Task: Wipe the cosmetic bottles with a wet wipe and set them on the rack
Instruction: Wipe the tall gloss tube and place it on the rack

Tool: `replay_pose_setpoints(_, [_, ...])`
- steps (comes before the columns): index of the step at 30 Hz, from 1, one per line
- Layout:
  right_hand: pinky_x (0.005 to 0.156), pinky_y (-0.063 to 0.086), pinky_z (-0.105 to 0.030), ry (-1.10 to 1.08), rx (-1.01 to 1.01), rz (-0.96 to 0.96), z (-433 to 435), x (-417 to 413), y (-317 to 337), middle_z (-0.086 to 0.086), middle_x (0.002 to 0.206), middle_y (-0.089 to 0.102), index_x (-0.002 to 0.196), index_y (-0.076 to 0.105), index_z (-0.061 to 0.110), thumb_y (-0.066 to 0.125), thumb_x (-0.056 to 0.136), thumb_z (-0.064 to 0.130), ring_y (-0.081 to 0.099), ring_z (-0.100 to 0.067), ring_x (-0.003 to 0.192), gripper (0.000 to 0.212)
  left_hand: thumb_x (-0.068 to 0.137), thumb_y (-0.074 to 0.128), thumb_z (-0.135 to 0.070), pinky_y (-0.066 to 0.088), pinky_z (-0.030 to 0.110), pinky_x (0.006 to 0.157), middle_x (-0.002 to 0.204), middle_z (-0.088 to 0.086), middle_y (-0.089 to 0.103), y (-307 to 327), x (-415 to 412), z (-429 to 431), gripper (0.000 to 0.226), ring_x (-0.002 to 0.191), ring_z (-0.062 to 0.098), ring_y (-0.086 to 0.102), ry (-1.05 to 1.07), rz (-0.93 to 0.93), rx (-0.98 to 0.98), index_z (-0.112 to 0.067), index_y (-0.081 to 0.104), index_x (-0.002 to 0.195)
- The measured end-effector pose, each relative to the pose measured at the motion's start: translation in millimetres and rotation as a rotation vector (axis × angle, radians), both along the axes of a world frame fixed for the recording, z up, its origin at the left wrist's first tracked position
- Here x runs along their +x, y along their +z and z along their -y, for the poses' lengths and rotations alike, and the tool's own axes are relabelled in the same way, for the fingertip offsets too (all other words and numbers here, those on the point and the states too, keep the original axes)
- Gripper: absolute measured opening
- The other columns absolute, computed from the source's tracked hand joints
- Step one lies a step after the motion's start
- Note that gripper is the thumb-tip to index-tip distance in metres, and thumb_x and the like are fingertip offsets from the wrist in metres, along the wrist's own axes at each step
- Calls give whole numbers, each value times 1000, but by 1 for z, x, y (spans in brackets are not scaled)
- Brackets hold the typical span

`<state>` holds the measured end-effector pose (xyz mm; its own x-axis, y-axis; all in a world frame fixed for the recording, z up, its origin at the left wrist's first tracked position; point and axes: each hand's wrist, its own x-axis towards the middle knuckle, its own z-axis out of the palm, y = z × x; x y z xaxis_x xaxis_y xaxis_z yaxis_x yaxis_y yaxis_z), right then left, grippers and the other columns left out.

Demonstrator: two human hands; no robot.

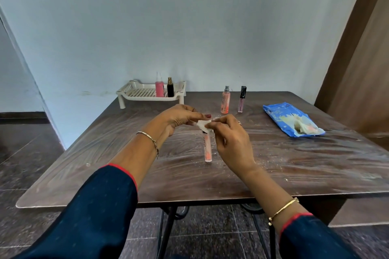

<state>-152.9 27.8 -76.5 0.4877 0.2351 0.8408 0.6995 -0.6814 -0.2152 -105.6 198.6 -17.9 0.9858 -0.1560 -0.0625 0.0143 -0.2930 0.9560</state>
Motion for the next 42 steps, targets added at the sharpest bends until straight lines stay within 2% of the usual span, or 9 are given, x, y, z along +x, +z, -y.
replay_pose_setpoints(3, [49,53,-39,-16,-108,14,-2,-1,4,-12,95,61,100,71,6,42,89,24,61,-27,72,36,44,83,-39,51,30,87,89,9,66,1,-1,-1,64,92,17,61,-4,-17,2,3,69,90])
replay_pose_setpoints(7, [42,51,-35,-50,-215,69,-1,-2,9,-15,91,61,103,70,4,50,89,15,59,-28,62,26,45,84,-38,52,30,89,86,7,69,0,0,-2,44,97,20,62,-2,-40,-1,-9,69,74])
replay_pose_setpoints(10, [40,50,-33,-63,-272,80,-1,2,11,-15,90,62,104,69,4,72,78,2,59,-28,60,26,66,81,-26,49,24,73,78,3,65,0,1,-2,24,86,15,59,-3,-46,13,-10,66,73])
replay_pose_setpoints(12, [40,49,-33,-74,-308,57,-1,4,11,-14,90,61,104,69,6,73,76,0,58,-28,60,28,72,78,-22,45,22,67,77,1,64,0,0,-1,19,81,12,58,5,-51,10,-9,65,75])
replay_pose_setpoints(19, [46,45,-32,0,-329,-100,-2,1,10,-9,88,57,101,70,9,71,77,-2,54,-26,60,27,67,83,-25,50,31,85,74,2,66,-6,7,-1,24,81,15,59,25,-31,-7,-12,63,66])
replay_pose_setpoints(25, [54,50,-38,72,-371,-228,8,-16,-9,-6,90,55,100,71,6,67,78,-2,56,-25,66,23,71,81,-21,50,21,72,88,6,69,-7,10,-2,19,83,11,61,20,-48,-24,-13,64,69])
replay_pose_setpoints(31, [65,52,-40,78,-442,-334,15,-22,-22,-2,93,53,107,70,11,62,80,-4,58,-25,79,32,72,80,-19,50,24,77,99,11,70,-5,8,-3,22,91,15,62,-2,-59,-28,-15,60,64])
replay_pose_setpoints(38, [56,52,-40,78,-376,-270,10,-18,-10,-5,89,55,102,72,9,65,79,-2,59,-26,71,26,71,80,-15,51,27,84,110,16,70,1,6,-1,19,101,20,62,-29,-52,-27,-13,62,67])
replay_pose_setpoints(42, [49,49,-34,42,-319,-156,0,-6,16,-9,87,58,97,72,6,70,79,0,56,-25,62,20,70,80,-15,50,30,88,87,10,70,5,5,0,22,89,18,62,-20,-33,13,-13,60,62])
